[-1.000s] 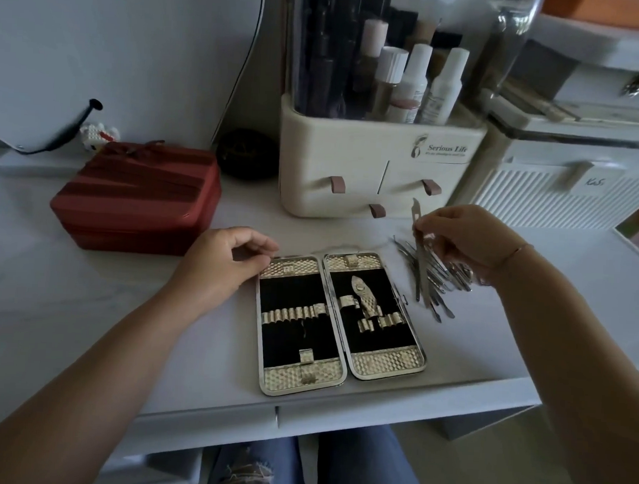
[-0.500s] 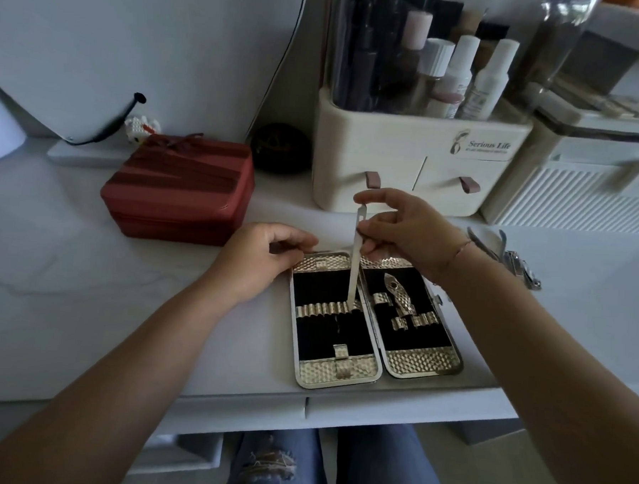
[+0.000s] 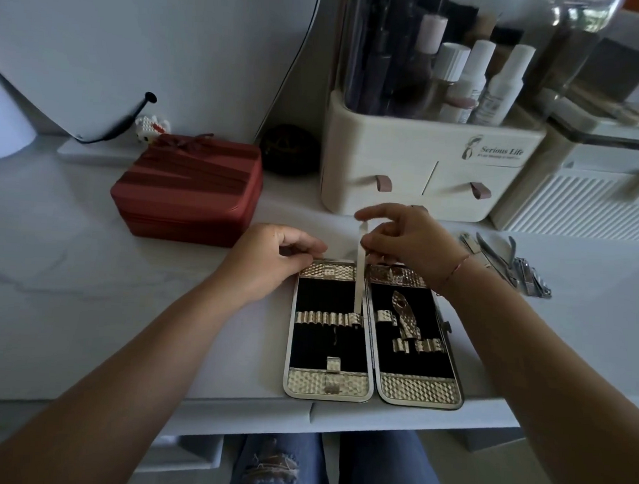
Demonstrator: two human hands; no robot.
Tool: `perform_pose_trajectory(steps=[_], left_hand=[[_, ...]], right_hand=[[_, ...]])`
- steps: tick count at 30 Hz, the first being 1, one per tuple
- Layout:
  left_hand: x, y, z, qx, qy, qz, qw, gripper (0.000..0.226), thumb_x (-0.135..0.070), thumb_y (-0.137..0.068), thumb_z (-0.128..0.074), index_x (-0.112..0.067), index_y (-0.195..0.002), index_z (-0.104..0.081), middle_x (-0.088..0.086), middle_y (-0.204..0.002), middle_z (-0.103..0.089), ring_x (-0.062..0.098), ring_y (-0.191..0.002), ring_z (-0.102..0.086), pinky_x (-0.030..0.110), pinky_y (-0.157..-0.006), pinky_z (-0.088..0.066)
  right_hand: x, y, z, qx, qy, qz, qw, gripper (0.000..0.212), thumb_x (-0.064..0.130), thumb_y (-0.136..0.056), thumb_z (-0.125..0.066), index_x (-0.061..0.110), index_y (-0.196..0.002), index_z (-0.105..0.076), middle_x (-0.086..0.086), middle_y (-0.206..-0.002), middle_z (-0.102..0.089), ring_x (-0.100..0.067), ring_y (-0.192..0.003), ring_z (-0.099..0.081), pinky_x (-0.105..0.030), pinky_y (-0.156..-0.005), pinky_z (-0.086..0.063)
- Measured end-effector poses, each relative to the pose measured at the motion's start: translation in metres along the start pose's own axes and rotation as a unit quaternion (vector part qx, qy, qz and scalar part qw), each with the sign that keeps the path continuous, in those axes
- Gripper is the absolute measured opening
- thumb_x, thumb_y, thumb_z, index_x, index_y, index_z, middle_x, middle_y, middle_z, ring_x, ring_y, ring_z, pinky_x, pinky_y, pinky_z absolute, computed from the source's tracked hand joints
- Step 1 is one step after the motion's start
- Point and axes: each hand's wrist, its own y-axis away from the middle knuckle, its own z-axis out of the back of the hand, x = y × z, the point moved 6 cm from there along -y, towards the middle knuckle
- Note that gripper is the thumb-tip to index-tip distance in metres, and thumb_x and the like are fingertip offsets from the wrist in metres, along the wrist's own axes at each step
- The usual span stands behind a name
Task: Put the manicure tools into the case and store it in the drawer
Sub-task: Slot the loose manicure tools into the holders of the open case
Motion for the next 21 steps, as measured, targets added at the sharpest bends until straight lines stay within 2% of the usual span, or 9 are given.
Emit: perform_pose_trajectory(steps=[5, 11, 14, 18, 21], left_hand=[[0.0, 0.0, 0.0, -0.017, -0.018, 0.003, 1.0, 0.019, -0.005, -0.079, -0.069, -0.017, -0.094, -0.073, -0.011, -0.087, -0.071, -0.002, -0.081, -0.065, 0.005, -0.075, -0.046], [0.002, 0.0, 0.001, -0.046, -0.058, 0.006, 0.997, 0.012, -0.017, -0.076, -0.075, -0.022, -0.087, -0.074, -0.011, -0.08, -0.069, 0.0, -0.077, -0.062, 0.005, -0.067, -0.043], [0.002, -0.001, 0.001, -0.05, -0.085, -0.012, 0.995, 0.009, -0.019, -0.075, -0.076, -0.023, -0.083, -0.074, -0.007, -0.078, -0.066, 0.004, -0.075, -0.061, 0.011, -0.067, -0.043], [0.002, -0.002, 0.001, -0.048, -0.097, -0.019, 0.994, 0.007, -0.02, -0.075, -0.075, -0.024, -0.081, -0.074, -0.006, -0.078, -0.065, 0.005, -0.076, -0.061, 0.016, -0.069, -0.043], [0.002, -0.002, 0.001, -0.051, -0.095, -0.023, 0.994, 0.007, -0.019, -0.074, -0.076, -0.024, -0.08, -0.074, -0.006, -0.079, -0.066, 0.005, -0.077, -0.061, 0.016, -0.07, -0.044]], right_hand=[[-0.003, 0.001, -0.004, 0.031, 0.03, -0.004, 0.999, 0.017, 0.002, -0.084, -0.063, 0.009, -0.099, -0.068, -0.001, -0.075, -0.068, -0.008, -0.067, -0.063, -0.02, -0.075, -0.052], [0.003, 0.006, -0.004, 0.055, 0.1, 0.004, 0.993, 0.013, 0.01, -0.084, -0.064, 0.012, -0.093, -0.073, -0.003, -0.087, -0.072, -0.01, -0.082, -0.065, -0.024, -0.088, -0.05], [0.005, 0.008, -0.005, 0.051, 0.144, 0.013, 0.988, 0.014, 0.017, -0.086, -0.063, 0.017, -0.095, -0.074, -0.001, -0.091, -0.074, -0.012, -0.088, -0.067, -0.023, -0.087, -0.05], [0.012, 0.011, -0.011, 0.04, 0.23, 0.048, 0.971, 0.018, 0.022, -0.086, -0.061, 0.02, -0.099, -0.074, 0.006, -0.09, -0.071, -0.002, -0.077, -0.061, -0.009, -0.071, -0.044], [0.017, 0.014, -0.018, 0.039, 0.294, 0.081, 0.952, 0.019, 0.024, -0.087, -0.06, 0.021, -0.1, -0.072, 0.008, -0.09, -0.066, 0.0, -0.075, -0.055, -0.005, -0.068, -0.038]])
